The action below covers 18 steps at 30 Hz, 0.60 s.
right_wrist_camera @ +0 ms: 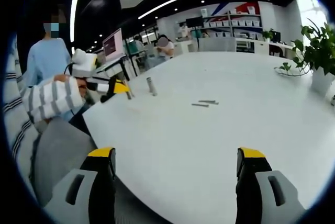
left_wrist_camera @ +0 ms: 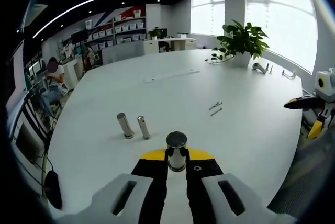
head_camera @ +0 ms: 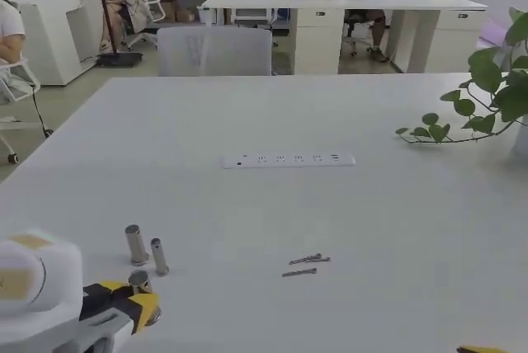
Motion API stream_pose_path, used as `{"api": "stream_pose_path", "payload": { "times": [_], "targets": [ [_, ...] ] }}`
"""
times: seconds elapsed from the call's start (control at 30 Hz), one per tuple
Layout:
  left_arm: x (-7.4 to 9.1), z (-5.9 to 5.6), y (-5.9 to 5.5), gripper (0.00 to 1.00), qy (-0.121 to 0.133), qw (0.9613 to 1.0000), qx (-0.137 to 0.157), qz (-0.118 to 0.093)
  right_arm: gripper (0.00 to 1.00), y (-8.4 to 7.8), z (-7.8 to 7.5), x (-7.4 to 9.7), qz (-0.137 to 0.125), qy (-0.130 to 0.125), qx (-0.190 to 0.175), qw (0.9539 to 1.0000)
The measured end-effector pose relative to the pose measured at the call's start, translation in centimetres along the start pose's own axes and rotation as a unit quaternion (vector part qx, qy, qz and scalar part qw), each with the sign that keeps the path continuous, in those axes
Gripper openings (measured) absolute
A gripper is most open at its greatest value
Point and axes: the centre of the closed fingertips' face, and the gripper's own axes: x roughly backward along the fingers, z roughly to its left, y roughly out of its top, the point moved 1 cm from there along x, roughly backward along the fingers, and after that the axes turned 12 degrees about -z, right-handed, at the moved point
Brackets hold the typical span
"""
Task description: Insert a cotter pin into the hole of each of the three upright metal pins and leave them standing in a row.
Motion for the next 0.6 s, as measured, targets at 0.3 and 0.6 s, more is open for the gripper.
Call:
{"api": "stream_pose_path", "payload": {
  "times": [0.3, 0.6],
  "targets": [
    [-0.8, -1.3, -1.2, 0.10, -0.015, 0.9998, 0.006, 0.010, 0.97, -0.2, -0.1, 0.2, 0.001, -0.005, -0.002, 1.0000],
    [-1.6, -2.9, -1.9, 0.10, -0.031, 0.9993, 0.007, 0.018, 0.97, -0.2, -0.1, 0.3, 0.003, -0.006, -0.003, 1.0000]
  ]
}}
